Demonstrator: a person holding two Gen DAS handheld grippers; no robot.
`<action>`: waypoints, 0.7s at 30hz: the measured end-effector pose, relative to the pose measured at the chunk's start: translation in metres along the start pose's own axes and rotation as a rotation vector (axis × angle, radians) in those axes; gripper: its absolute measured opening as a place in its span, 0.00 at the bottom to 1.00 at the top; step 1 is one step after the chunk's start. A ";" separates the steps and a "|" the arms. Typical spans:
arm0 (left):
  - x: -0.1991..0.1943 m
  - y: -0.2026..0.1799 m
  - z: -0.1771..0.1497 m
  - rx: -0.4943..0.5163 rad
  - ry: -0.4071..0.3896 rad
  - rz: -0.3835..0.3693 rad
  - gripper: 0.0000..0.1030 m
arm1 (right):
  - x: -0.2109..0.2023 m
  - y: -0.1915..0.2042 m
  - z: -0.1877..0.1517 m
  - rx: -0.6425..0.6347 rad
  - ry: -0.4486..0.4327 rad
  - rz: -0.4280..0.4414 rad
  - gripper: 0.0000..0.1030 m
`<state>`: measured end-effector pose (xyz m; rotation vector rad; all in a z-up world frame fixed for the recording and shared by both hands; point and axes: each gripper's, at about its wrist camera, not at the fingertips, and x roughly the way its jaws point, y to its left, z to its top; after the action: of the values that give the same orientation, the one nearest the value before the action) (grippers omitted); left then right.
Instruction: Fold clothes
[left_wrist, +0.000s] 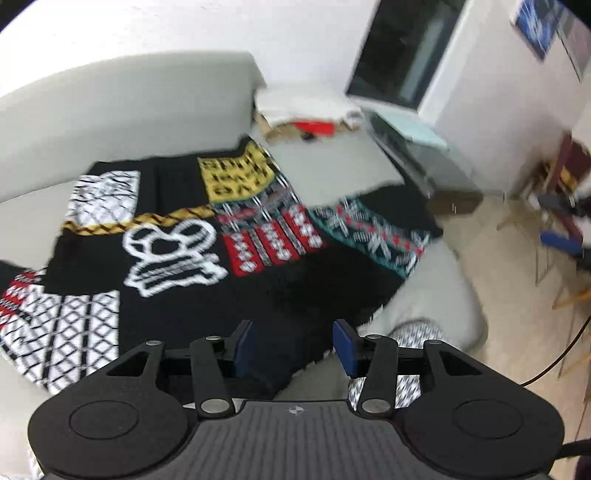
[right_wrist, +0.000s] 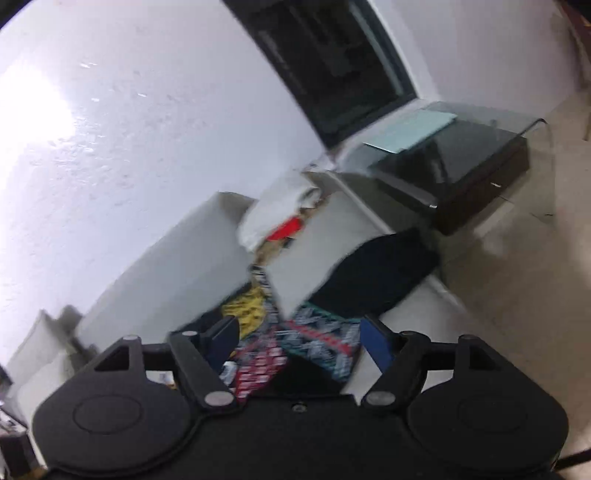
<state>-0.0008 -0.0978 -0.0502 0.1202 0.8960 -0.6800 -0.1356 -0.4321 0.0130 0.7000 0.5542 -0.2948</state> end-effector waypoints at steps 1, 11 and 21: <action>0.012 -0.005 -0.002 0.022 0.003 0.014 0.44 | 0.012 -0.007 0.002 0.007 0.014 -0.020 0.71; 0.063 0.001 -0.007 0.084 -0.050 0.203 0.44 | 0.139 -0.103 0.006 0.324 0.008 -0.070 0.44; 0.081 0.011 -0.010 0.067 0.013 0.217 0.44 | 0.189 -0.144 0.000 0.547 -0.006 -0.050 0.43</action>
<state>0.0337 -0.1253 -0.1199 0.2782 0.8586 -0.5075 -0.0436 -0.5518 -0.1709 1.2131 0.4876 -0.5041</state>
